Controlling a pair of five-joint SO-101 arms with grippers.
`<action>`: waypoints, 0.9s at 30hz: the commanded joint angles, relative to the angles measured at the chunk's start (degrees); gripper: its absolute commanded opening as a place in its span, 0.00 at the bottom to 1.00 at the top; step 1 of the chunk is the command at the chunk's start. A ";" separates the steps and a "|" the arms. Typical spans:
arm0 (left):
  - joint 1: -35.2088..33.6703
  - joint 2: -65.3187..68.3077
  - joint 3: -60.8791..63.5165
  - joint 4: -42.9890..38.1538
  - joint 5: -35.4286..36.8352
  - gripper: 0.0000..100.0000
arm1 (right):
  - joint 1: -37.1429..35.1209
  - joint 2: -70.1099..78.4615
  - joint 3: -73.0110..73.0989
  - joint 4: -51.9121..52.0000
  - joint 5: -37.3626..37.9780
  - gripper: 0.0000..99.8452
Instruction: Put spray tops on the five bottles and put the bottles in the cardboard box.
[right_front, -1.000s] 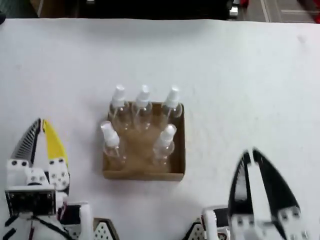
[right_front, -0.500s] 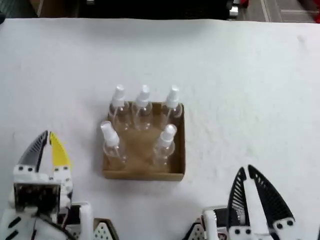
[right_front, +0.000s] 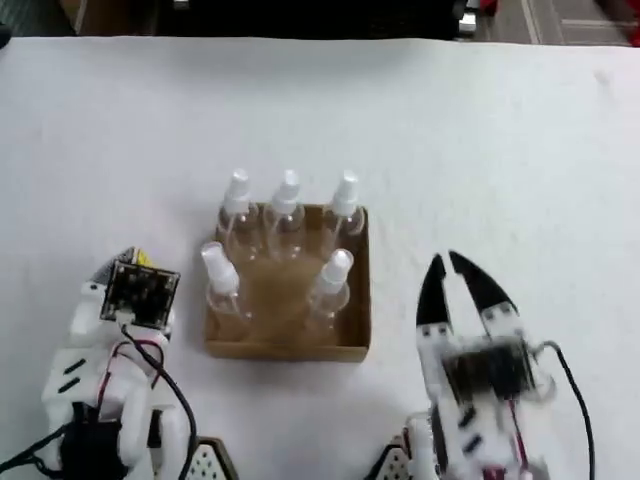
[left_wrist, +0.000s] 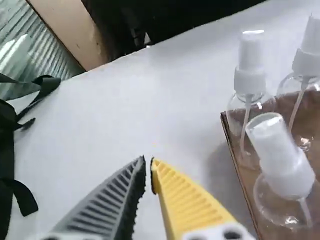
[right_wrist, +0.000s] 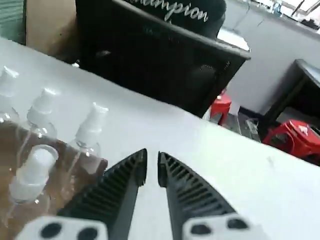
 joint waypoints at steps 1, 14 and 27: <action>-0.31 -0.31 0.70 -1.32 0.18 0.02 | 6.81 -0.31 10.81 -9.36 0.62 0.02; -1.45 -0.31 17.32 -10.81 10.81 0.02 | 16.84 -0.22 33.76 -20.97 -11.34 0.02; -6.73 -0.31 24.97 -14.07 11.78 0.02 | 16.92 -0.22 41.76 -20.97 -10.99 0.02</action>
